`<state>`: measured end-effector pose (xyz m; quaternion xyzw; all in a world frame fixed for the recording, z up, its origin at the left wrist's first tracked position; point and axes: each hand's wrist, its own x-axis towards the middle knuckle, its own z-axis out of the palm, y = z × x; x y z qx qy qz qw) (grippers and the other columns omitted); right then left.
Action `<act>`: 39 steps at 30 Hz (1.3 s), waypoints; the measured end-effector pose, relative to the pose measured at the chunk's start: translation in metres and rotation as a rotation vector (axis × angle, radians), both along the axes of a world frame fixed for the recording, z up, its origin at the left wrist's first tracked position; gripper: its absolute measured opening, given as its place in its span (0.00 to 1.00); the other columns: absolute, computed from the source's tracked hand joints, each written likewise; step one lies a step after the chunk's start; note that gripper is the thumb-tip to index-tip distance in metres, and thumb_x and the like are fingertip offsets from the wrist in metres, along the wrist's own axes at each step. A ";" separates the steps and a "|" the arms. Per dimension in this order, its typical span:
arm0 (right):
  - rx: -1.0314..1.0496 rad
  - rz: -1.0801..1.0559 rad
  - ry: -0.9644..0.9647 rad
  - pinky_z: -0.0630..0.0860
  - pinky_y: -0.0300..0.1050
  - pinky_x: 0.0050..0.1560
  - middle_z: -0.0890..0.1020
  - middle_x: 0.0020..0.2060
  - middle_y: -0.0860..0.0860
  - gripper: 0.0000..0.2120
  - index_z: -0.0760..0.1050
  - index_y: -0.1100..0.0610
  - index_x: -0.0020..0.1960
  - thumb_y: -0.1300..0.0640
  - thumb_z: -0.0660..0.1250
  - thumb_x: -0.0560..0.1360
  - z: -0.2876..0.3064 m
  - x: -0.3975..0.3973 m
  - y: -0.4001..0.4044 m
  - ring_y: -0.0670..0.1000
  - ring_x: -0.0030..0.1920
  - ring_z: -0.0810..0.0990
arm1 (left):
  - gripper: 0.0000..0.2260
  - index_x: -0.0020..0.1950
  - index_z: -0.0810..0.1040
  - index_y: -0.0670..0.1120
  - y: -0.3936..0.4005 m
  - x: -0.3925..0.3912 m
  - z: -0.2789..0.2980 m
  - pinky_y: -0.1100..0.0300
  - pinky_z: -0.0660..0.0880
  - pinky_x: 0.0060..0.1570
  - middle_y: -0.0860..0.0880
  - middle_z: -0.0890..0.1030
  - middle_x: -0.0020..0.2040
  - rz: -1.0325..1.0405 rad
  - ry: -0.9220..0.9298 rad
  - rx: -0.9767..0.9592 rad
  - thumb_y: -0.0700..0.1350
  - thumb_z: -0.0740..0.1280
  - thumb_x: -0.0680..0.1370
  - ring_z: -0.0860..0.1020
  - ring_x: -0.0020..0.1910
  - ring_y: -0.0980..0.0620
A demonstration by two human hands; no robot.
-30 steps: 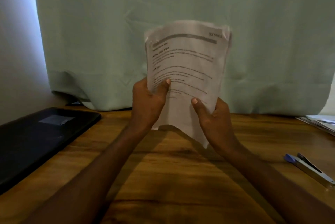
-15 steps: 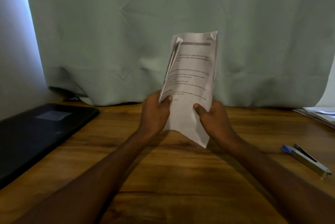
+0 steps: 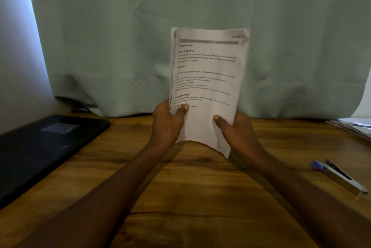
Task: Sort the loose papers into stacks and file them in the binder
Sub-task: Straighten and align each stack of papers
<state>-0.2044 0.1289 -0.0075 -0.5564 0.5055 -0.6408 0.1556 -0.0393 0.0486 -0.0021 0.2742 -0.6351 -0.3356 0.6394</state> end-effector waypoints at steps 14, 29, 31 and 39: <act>-0.038 -0.037 0.065 0.77 0.28 0.37 0.80 0.45 0.35 0.06 0.76 0.46 0.59 0.53 0.65 0.83 0.005 -0.007 -0.001 0.40 0.48 0.82 | 0.12 0.62 0.79 0.52 0.002 0.001 -0.004 0.65 0.81 0.50 0.58 0.84 0.54 -0.060 -0.028 0.011 0.42 0.72 0.79 0.82 0.52 0.64; -0.035 -0.169 0.168 0.76 0.27 0.38 0.79 0.45 0.36 0.12 0.78 0.51 0.65 0.54 0.65 0.83 0.006 -0.010 -0.007 0.32 0.41 0.80 | 0.14 0.61 0.81 0.50 0.001 -0.006 -0.003 0.73 0.77 0.39 0.60 0.81 0.48 0.048 -0.069 0.071 0.42 0.75 0.77 0.80 0.46 0.65; 0.068 -0.195 0.229 0.75 0.31 0.37 0.82 0.50 0.44 0.15 0.78 0.57 0.67 0.52 0.65 0.83 0.002 -0.010 -0.010 0.39 0.43 0.80 | 0.15 0.63 0.81 0.46 0.000 -0.007 -0.012 0.70 0.79 0.40 0.56 0.82 0.50 0.069 -0.095 0.117 0.42 0.76 0.77 0.81 0.46 0.62; 0.126 -0.276 0.287 0.69 0.30 0.34 0.83 0.50 0.53 0.16 0.79 0.63 0.63 0.52 0.64 0.83 -0.001 -0.008 -0.007 0.52 0.49 0.83 | 0.17 0.65 0.80 0.40 0.013 -0.017 -0.019 0.64 0.80 0.41 0.46 0.84 0.55 0.161 -0.192 0.069 0.43 0.75 0.78 0.80 0.42 0.62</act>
